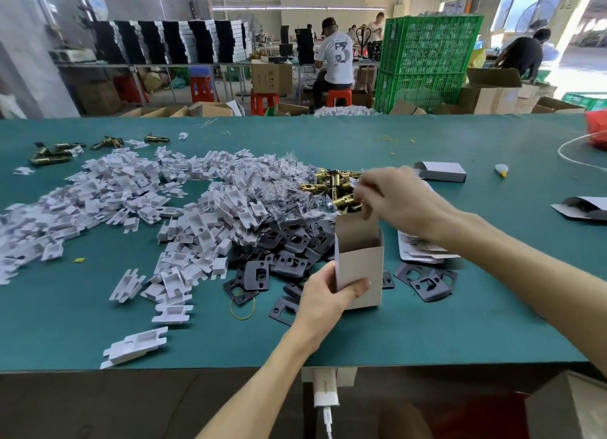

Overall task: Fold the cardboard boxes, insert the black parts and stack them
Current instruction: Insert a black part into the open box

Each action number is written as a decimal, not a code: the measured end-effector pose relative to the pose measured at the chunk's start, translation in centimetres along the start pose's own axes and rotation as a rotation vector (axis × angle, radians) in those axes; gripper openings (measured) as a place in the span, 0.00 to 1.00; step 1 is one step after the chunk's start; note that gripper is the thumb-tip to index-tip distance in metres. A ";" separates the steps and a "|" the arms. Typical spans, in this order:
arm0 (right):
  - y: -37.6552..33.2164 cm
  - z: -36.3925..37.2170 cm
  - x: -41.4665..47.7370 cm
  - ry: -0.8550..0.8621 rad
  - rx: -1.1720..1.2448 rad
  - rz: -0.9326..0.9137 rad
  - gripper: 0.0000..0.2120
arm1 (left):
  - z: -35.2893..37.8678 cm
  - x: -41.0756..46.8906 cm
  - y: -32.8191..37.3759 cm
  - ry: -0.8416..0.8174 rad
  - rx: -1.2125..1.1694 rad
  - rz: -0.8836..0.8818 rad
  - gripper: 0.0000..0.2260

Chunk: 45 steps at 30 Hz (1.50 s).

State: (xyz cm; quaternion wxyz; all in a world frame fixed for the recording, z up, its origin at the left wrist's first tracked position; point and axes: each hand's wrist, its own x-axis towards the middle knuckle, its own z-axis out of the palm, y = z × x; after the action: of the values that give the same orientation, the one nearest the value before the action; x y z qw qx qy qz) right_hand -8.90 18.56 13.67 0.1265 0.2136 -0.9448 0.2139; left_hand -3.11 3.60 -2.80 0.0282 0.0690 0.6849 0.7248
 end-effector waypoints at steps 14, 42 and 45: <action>8.3 10.0 4.3 -0.275 0.457 0.265 0.20 | 0.1 0.4 -0.2 0.059 -0.035 -0.059 0.17; 7.6 8.7 3.7 0.208 0.387 0.247 0.08 | 0.1 0.1 0.2 0.008 -0.027 -0.020 0.18; 7.0 7.3 3.2 0.260 0.486 0.244 0.06 | 0.1 -0.1 0.2 -0.013 -0.014 -0.011 0.20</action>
State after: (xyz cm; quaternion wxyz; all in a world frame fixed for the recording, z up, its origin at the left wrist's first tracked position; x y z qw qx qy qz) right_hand -16.00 19.78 5.94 0.1652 0.0933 -0.8605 0.4729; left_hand -2.98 3.62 -2.59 0.0369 0.0699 0.6800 0.7289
